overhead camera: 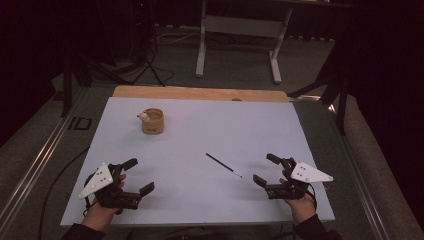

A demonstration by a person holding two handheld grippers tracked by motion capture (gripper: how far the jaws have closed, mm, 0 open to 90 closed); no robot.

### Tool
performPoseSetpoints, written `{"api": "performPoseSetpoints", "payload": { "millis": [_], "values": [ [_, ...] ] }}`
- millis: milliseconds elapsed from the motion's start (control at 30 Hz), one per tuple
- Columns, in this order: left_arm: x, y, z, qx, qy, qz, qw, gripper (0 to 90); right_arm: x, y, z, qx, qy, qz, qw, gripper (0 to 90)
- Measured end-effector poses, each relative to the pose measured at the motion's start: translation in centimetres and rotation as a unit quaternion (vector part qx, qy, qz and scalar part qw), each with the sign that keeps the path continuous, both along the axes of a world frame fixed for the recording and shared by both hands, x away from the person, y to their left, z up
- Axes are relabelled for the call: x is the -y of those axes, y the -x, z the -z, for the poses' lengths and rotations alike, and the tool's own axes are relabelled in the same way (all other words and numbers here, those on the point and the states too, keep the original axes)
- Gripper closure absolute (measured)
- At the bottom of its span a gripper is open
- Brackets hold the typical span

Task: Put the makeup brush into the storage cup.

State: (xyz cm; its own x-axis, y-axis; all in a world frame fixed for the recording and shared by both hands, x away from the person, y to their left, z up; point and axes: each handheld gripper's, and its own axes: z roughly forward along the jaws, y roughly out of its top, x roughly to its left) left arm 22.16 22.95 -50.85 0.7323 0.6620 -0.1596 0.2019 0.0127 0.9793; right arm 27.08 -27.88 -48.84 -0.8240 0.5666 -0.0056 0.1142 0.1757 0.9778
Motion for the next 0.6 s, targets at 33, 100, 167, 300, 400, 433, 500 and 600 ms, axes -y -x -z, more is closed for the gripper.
{"api": "performPoseSetpoints", "payload": {
  "millis": [33,100,167,300,400,433,500,600],
  "values": [
    [-0.02,0.01,-0.04,0.001,0.001,0.0,1.0,0.6,0.01,0.03,-0.01,0.0,0.002,0.001,1.0,13.7],
    [-0.02,0.01,-0.06,0.001,0.001,0.001,1.0,0.5,0.06,0.08,-0.08,0.002,0.0,0.002,1.0,13.7],
    [0.0,0.01,-0.08,0.002,0.001,0.001,1.0,0.6,0.09,0.11,-0.11,0.001,-0.001,0.004,1.0,13.7],
    [0.04,-0.02,-0.11,0.002,0.002,0.001,1.0,0.5,0.15,0.12,-0.17,-0.001,0.002,0.009,1.0,13.7],
    [-0.07,0.0,-0.19,0.003,0.004,0.002,1.0,0.6,0.25,0.1,-0.36,0.0,0.001,0.017,0.9999,13.8],
    [-0.09,0.0,-0.21,0.003,0.007,0.002,1.0,0.6,0.27,0.08,-0.42,0.0,0.004,0.022,0.9997,13.9],
    [-0.12,-0.02,-0.22,0.003,0.005,0.001,1.0,0.6,0.34,0.12,-0.54,0.006,0.01,0.029,0.9995,14.0],
    [-0.14,0.02,-0.28,0.002,0.004,0.003,1.0,0.6,0.38,0.18,-0.74,0.004,0.019,0.042,0.9989,14.0]
  ]
}}
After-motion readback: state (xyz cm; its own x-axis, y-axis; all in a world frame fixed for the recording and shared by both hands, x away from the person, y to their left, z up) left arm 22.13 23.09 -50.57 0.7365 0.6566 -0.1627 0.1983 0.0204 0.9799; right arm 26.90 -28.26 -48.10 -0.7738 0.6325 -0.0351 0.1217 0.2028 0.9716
